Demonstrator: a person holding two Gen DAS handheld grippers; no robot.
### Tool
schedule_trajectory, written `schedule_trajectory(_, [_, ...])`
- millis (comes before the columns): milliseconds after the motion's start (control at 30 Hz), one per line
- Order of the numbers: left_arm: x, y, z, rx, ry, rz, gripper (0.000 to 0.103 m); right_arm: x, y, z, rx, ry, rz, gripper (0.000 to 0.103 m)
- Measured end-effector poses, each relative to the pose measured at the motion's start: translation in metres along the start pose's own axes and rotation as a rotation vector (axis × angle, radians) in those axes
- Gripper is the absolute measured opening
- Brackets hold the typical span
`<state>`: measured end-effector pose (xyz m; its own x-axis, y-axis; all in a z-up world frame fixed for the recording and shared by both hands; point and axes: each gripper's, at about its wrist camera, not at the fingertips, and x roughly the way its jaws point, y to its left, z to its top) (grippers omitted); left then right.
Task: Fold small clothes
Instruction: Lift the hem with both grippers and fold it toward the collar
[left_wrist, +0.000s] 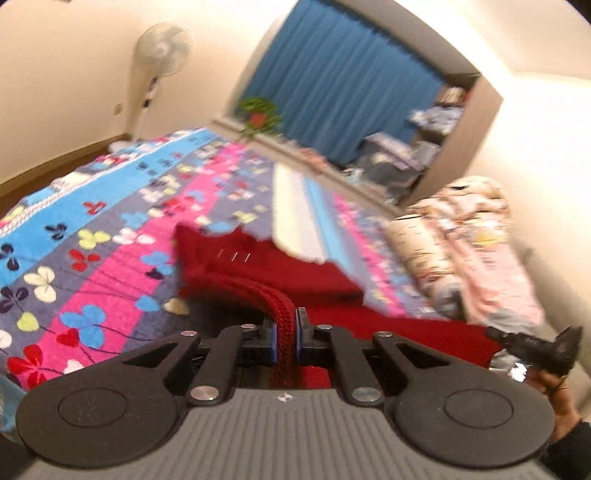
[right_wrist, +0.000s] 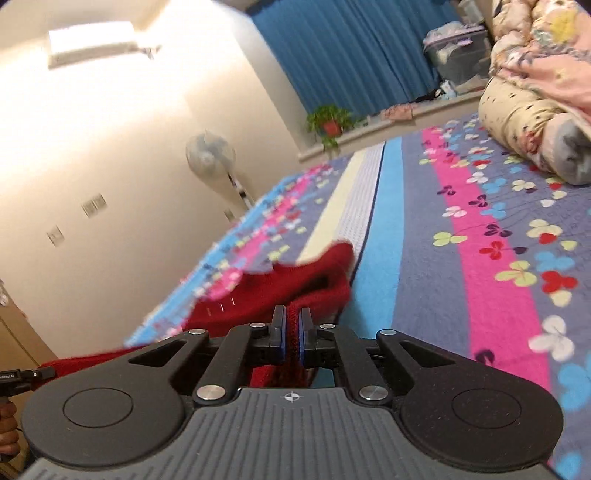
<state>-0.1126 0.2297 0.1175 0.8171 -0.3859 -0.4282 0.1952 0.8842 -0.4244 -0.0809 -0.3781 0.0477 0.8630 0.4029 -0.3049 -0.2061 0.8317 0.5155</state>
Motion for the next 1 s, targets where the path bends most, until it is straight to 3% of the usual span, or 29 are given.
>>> schedule_trajectory(100, [-0.032, -0.001, 0.004, 0.009, -0.012, -0.05, 0.009, -0.054, -0.003, -0.009, 0.045, -0.078, 0.011, 0.005])
schedule_trajectory(200, [-0.02, 0.015, 0.01, -0.027, 0.019, -0.035, 0.009, -0.061, -0.025, -0.01, 0.155, -0.094, 0.0, 0.005])
schedule_trajectory(267, [0.01, 0.032, 0.016, -0.06, 0.052, 0.002, 0.009, -0.034, -0.038, -0.001, 0.168, -0.069, -0.031, 0.005])
schedule_trajectory(433, [0.129, 0.092, 0.039, -0.098, 0.144, 0.128, 0.009, 0.083, -0.057, 0.024, 0.125, 0.076, -0.123, 0.005])
schedule_trajectory(567, [0.196, 0.143, 0.028, -0.204, 0.22, 0.182, 0.009, 0.157, -0.076, 0.02, 0.053, 0.148, -0.219, 0.005])
schedule_trajectory(600, [0.204, 0.154, 0.024, -0.266, 0.256, 0.202, 0.009, 0.171, -0.082, 0.01, 0.055, 0.18, -0.244, 0.005])
schedule_trajectory(667, [0.208, 0.163, 0.027, -0.315, 0.241, 0.18, 0.009, 0.188, -0.089, -0.002, 0.062, 0.24, -0.296, 0.005])
schedule_trajectory(833, [0.228, 0.174, 0.024, -0.327, 0.287, 0.214, 0.01, 0.204, -0.09, -0.003, 0.034, 0.243, -0.297, 0.005])
schedule_trajectory(1000, [0.226, 0.173, 0.026, -0.328, 0.277, 0.176, 0.016, 0.208, -0.092, -0.005, 0.039, 0.284, -0.297, 0.007])
